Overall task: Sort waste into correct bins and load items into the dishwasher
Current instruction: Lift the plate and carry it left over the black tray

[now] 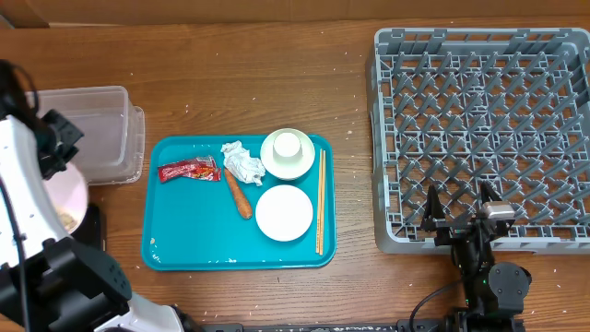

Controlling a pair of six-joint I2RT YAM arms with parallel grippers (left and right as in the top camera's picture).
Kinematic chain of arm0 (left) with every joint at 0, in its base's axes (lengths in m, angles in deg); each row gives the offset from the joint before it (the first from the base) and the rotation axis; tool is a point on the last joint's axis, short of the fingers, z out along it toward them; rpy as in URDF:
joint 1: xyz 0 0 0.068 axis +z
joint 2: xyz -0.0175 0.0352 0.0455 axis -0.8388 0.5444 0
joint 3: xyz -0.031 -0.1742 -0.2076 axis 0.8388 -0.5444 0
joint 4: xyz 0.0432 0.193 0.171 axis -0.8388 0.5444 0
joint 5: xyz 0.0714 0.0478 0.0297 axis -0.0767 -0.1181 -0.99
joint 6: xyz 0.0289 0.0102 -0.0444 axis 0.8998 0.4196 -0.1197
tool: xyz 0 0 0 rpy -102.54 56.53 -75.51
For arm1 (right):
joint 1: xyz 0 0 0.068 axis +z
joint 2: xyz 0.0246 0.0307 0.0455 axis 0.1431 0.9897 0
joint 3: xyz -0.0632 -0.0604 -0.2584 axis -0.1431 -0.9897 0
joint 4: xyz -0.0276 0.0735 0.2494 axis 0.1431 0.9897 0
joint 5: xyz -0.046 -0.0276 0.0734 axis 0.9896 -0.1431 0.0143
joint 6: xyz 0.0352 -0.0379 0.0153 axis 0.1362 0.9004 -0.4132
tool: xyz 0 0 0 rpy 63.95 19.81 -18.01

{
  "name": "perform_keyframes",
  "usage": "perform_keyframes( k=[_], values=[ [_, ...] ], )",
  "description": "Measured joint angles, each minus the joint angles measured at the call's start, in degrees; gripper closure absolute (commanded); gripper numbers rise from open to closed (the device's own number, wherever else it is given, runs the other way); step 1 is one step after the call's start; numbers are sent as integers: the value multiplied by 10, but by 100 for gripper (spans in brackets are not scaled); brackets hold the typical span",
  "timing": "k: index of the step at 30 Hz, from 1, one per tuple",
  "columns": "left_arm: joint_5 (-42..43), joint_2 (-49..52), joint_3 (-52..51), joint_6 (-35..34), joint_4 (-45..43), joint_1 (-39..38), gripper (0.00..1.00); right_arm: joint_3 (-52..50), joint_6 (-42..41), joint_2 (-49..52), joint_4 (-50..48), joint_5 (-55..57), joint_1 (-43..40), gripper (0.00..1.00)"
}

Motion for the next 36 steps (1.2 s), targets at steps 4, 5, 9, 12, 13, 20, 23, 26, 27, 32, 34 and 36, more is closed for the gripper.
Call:
perform_keyframes(
  k=[4, 5, 9, 12, 13, 20, 23, 26, 27, 32, 34, 36],
  values=[
    [20, 0, -25, 0, -23, 43, 96, 0, 0, 0, 0, 0, 0, 0],
    [28, 1, -31, 0, -29, 52, 96, 0, 0, 0, 0, 0, 0, 0],
    [69, 1, -59, 1, -52, 83, 96, 0, 0, 0, 0, 0, 0, 0],
    [94, 1, -68, 8, -62, 104, 96, 0, 0, 0, 0, 0, 0, 0],
    [106, 1, -71, 11, -67, 113, 96, 0, 0, 0, 0, 0, 0, 0],
    [188, 1, -83, 29, -82, 177, 96, 0, 0, 0, 0, 0, 0, 0],
    [251, 1, -83, 49, -86, 207, 96, 0, 0, 0, 0, 0, 0, 0],
    [301, 1, -84, 58, -86, 234, 95, 0, 0, 0, 0, 0, 0, 0],
    [313, 1, -84, 60, -86, 241, 95, 0, 0, 0, 0, 0, 0, 0],
    [388, 1, -84, 73, -85, 280, 95, 0, 0, 0, 0, 0, 0, 0],
    [414, 1, -84, 75, -84, 291, 94, 0, 0, 0, 0, 0, 0, 0],
    [436, 1, -84, 74, -82, 305, 95, 0, 0, 0, 0, 0, 0, 0]
  ],
)
